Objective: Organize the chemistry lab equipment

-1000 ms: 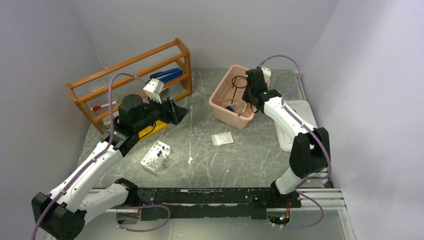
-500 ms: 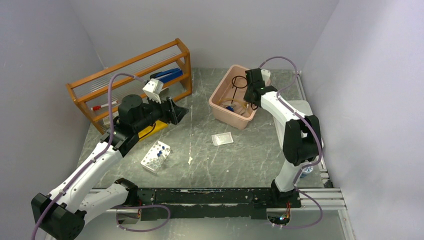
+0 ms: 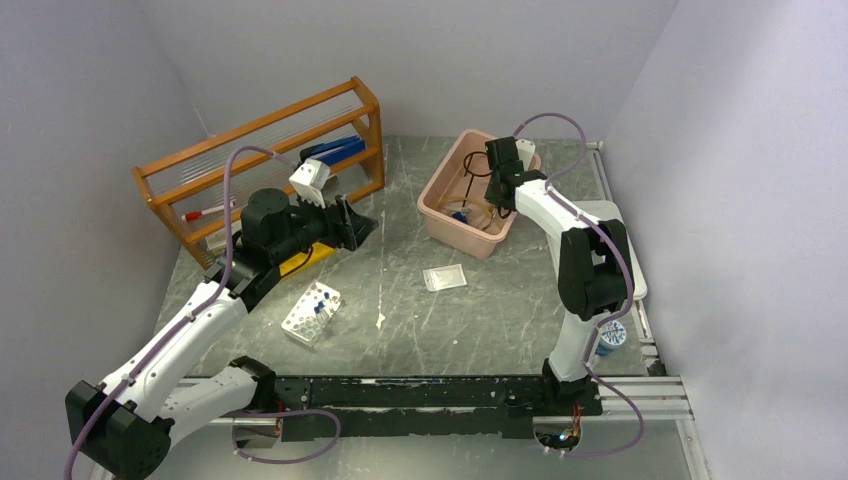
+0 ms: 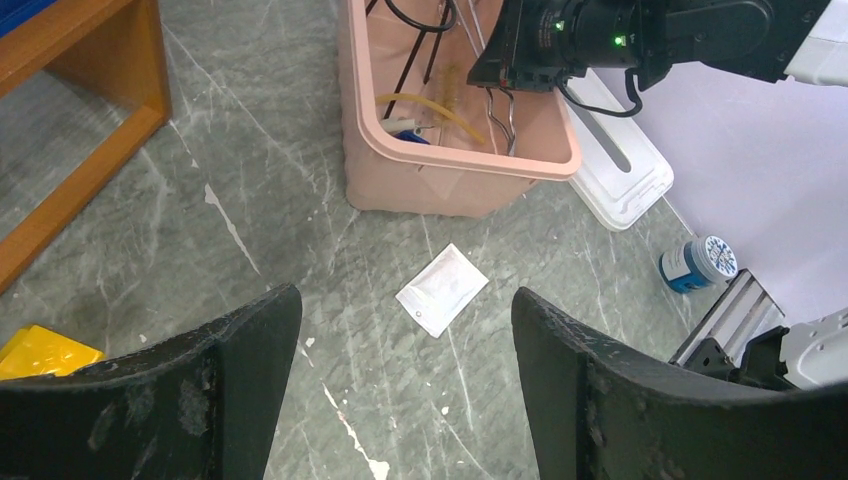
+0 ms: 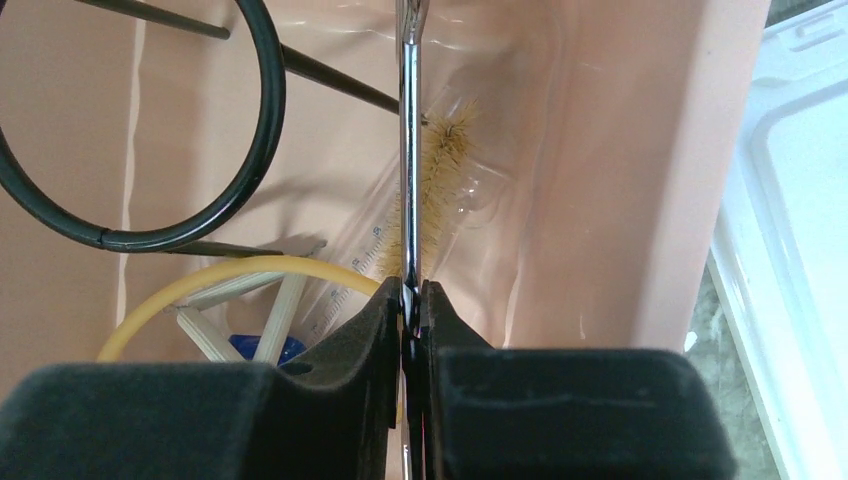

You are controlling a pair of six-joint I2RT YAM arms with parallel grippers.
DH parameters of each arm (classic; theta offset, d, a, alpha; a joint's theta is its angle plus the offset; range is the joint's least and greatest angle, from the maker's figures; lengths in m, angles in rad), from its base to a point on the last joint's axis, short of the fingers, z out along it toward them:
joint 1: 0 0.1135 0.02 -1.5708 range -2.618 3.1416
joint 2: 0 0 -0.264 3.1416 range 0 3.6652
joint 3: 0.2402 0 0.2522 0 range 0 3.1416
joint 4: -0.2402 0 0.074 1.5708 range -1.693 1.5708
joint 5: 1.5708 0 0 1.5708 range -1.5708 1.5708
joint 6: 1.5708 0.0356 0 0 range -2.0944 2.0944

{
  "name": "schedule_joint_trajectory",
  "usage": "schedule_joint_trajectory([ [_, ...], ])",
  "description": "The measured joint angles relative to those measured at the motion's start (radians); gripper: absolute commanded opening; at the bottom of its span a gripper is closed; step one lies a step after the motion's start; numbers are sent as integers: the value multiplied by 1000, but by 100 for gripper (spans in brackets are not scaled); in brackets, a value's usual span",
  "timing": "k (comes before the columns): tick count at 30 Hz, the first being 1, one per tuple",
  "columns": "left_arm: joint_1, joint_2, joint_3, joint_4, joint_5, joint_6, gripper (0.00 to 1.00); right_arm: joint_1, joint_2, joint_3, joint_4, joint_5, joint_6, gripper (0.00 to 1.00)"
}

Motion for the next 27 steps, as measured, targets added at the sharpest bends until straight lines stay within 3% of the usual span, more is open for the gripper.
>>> schedule_joint_trajectory([
  [18,0,7,-2,0,23,0,80,-1,29,71,-32,10,4,26],
  [27,0,10,-2,0,26,0,81,18,-148,72,-75,-14,-19,35],
])
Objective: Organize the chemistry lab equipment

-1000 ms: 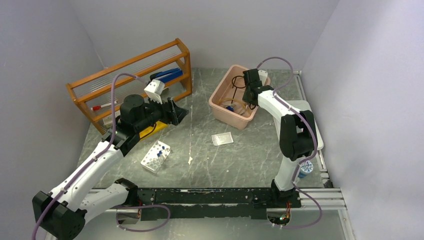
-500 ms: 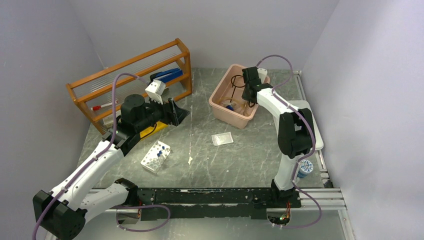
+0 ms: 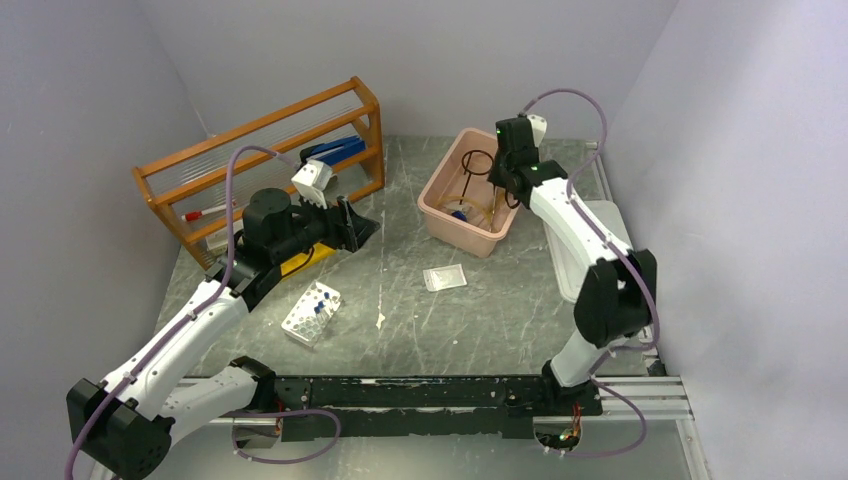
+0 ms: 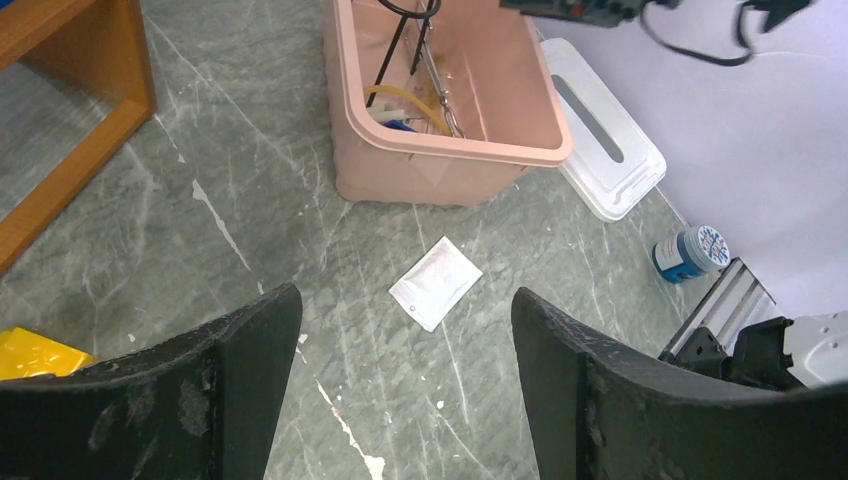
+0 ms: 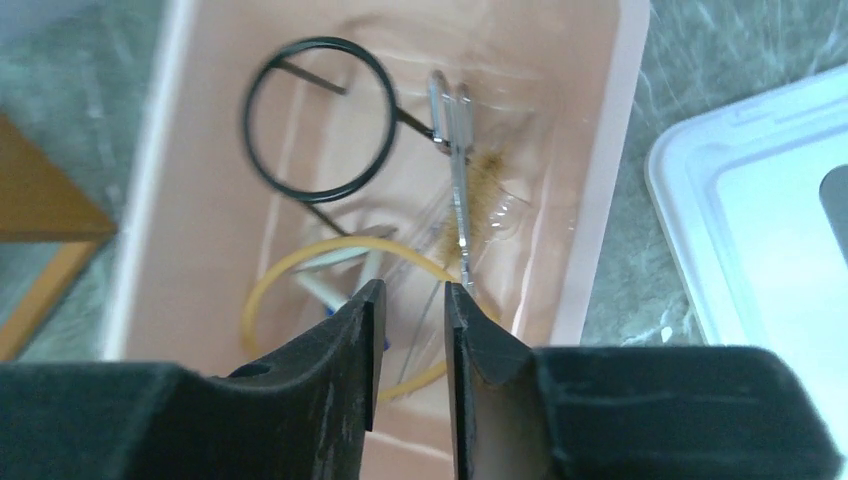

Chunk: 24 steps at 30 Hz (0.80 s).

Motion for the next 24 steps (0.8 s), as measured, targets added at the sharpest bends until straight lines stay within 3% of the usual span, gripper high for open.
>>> schedule_joint_trajectory([
  [6,0,5,0,-2,-1,0,81,138,-177,-36,-6,21,-47,49],
  [11,0,5,0,-6,-23,-1,81,298,-253,-126,-13,25,-105,54],
  [24,10,-8,0,-70,-226,-19,81,494,-156,-359,-27,-17,-111,67],
])
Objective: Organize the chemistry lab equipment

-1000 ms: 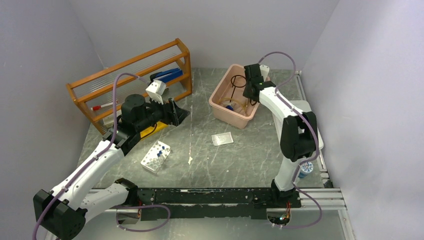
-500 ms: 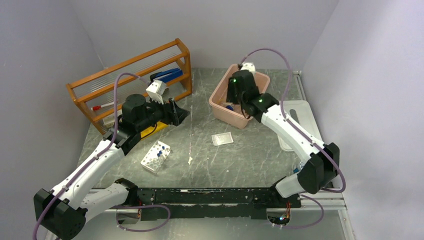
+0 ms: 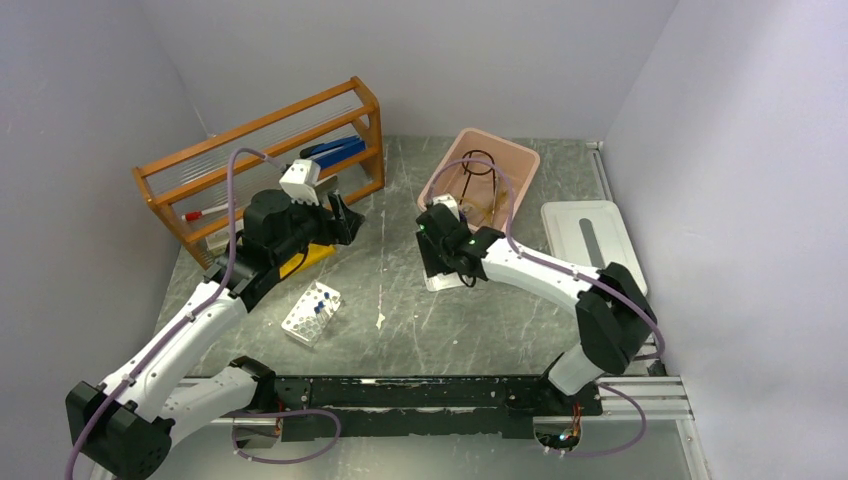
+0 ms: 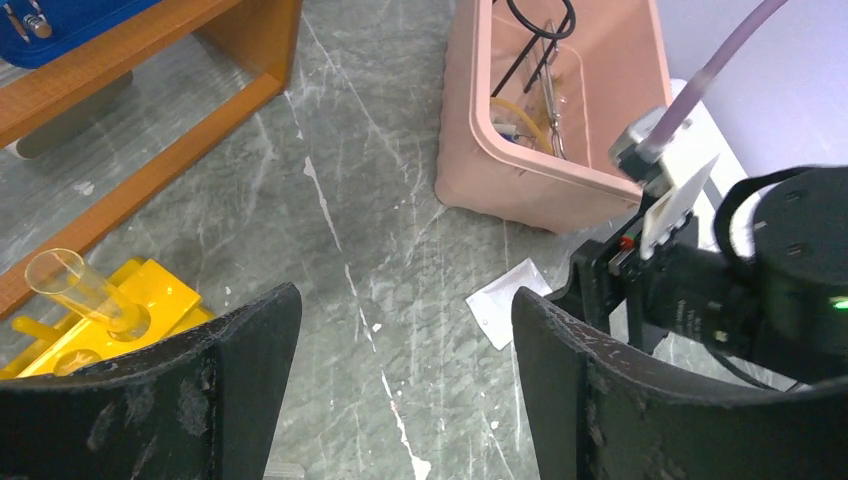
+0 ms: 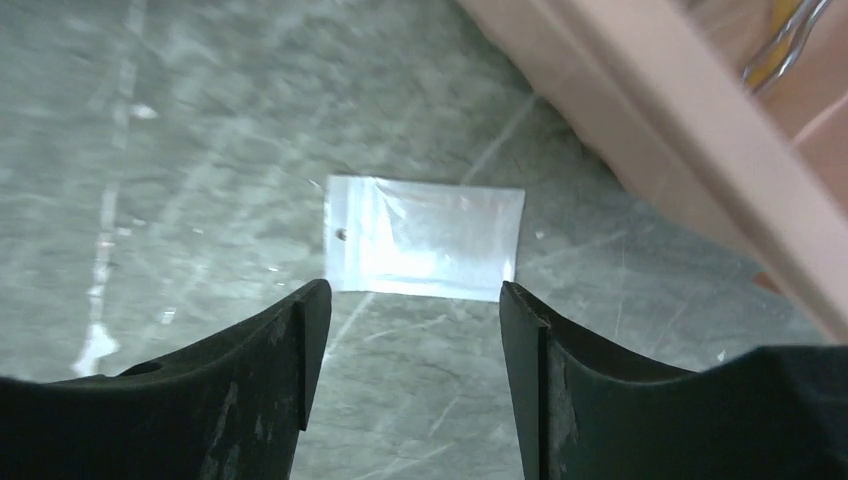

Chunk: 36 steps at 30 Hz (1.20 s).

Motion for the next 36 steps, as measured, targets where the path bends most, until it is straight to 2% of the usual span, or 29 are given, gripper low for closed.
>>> schedule_joint_trajectory([
  [6,3,5,0,0,-8,0,79,-2,42,-95,8,64,93,69],
  [12,5,19,0,0,-7,0,79,-14,8,-214,65,139,267,68],
  [17,5,26,0,0,-7,0,79,-29,-30,-335,183,143,391,65],
  [24,5,30,0,0,-7,0,78,-34,-7,-375,346,154,405,62],
  [33,5,31,0,0,-6,0,78,-47,64,-356,435,173,332,30],
  [36,5,34,0,1,-2,0,78,-47,70,-352,449,150,281,13],
])
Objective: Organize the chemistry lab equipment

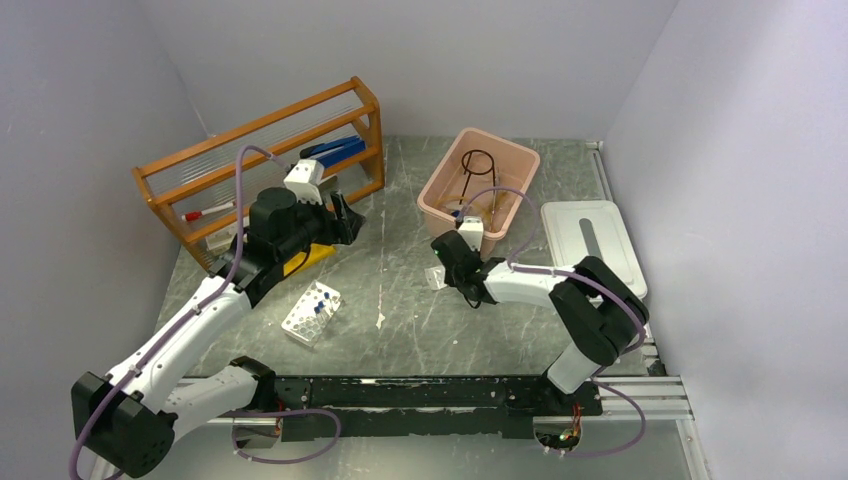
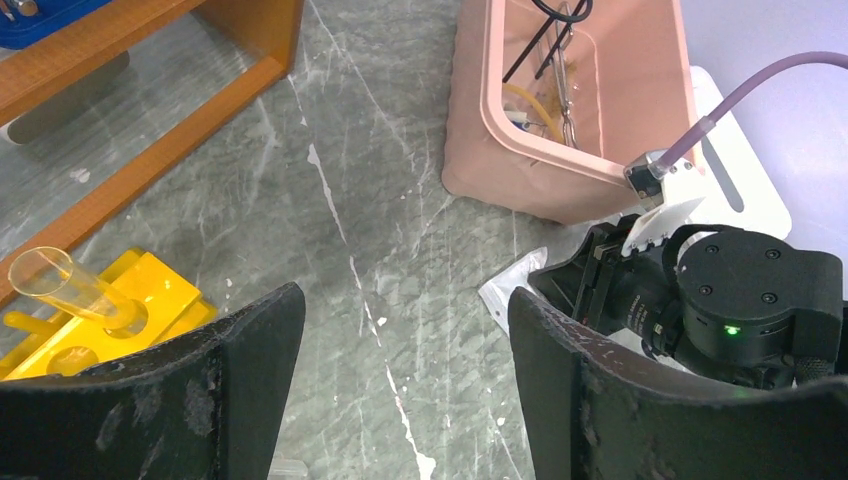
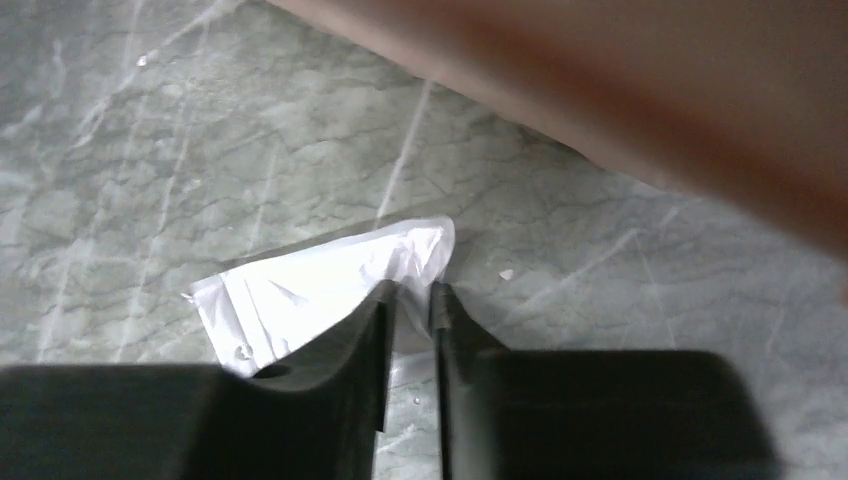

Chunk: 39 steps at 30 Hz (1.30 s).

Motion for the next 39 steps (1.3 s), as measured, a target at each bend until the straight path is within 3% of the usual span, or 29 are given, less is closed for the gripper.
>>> schedule_joint_trajectory([
  [3,0,8,0,1,10,0,78,0,0,2,6,-28,-38,0],
  [12,1,25,0,4,38,0,77,-1,-57,2,-32,-126,-76,0],
  [23,1,19,0,3,33,0,77,-8,-302,119,-100,-182,-142,0],
  [32,1,15,0,4,33,0,78,-220,-333,325,-122,-158,-170,0],
  [39,2,15,0,3,33,0,77,-323,-182,431,-202,-116,-158,0],
])
